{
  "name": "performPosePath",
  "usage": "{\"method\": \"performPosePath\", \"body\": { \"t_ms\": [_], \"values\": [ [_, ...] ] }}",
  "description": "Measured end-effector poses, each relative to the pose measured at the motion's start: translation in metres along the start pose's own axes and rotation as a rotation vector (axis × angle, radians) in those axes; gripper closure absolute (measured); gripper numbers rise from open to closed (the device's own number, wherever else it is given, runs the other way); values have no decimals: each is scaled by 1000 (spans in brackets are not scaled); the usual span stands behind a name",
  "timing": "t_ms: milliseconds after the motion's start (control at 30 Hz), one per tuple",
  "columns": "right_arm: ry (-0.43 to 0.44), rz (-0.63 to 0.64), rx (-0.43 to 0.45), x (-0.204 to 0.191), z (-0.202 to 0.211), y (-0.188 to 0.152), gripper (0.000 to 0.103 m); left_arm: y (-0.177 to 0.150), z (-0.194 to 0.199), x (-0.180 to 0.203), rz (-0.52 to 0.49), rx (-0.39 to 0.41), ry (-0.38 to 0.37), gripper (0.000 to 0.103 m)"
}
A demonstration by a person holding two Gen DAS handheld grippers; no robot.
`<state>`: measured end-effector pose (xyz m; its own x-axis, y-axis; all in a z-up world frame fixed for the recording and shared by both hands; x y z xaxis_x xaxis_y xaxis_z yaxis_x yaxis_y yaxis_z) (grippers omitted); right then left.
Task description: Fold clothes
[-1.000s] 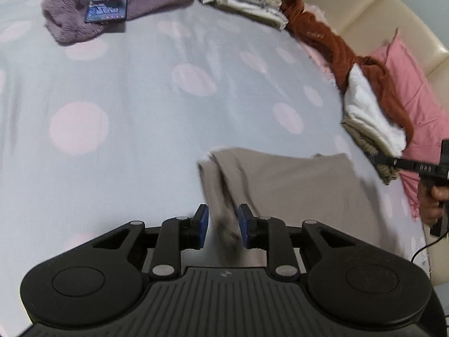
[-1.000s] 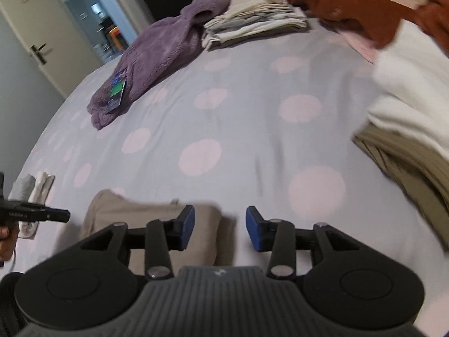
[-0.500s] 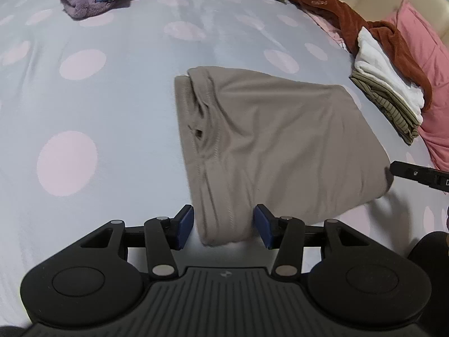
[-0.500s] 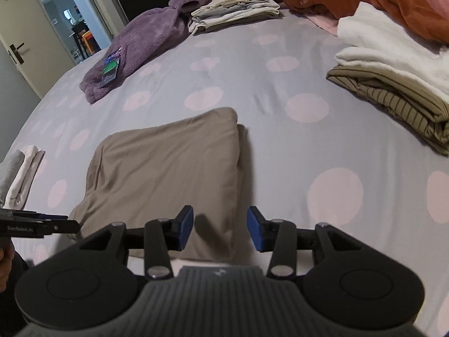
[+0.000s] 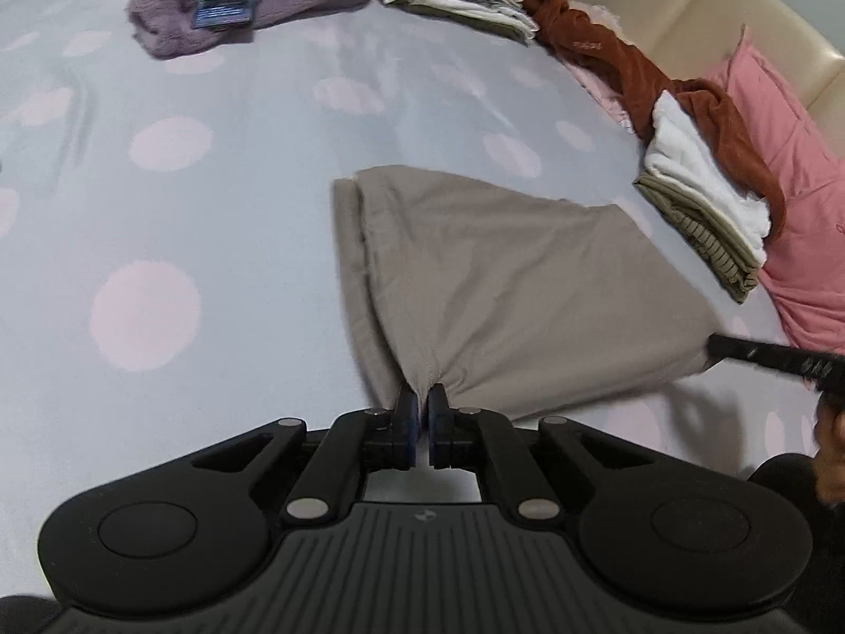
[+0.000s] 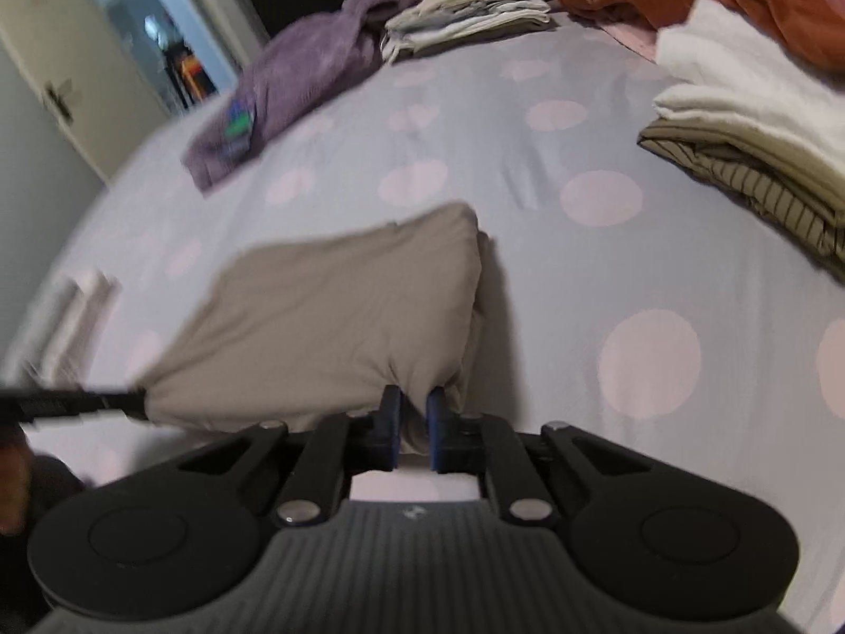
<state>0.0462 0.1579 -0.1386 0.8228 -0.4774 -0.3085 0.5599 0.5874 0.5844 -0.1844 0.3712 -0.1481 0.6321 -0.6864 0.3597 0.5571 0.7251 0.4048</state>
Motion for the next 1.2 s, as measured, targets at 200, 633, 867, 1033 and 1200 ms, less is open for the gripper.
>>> {"method": "performPosePath", "body": {
  "t_ms": [200, 633, 867, 1033, 1200],
  "values": [
    [-26, 40, -123, 15, -36, -28, 93, -22, -31, -1, -64, -109, 75, 100],
    [5, 47, 12, 24, -11, 26, 56, 25, -2, 2, -132, 12, 90, 64],
    [-24, 40, -10, 29, -61, 69, 58, 93, -38, 19, -150, 125, 40, 61],
    [-17, 53, -30, 28, -90, 88, 69, 119, -68, 9, -112, 113, 20, 65],
    [8, 87, -43, 27, -101, 93, 91, 115, -84, 5, -122, 76, 3, 103]
  ]
}}
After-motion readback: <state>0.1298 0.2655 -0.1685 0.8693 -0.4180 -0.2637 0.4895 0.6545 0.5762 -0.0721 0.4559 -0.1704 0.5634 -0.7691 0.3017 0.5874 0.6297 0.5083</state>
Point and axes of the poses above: each gripper's, at about its wrist camera, not at the fingertips, and z roughly against the way its jaws point, x to its right, y to its top, the point moved 8 cm from there along -z, roughly the way its jaws point, and after that the axes turned 5 degrees about z, right-handed, at the moved point
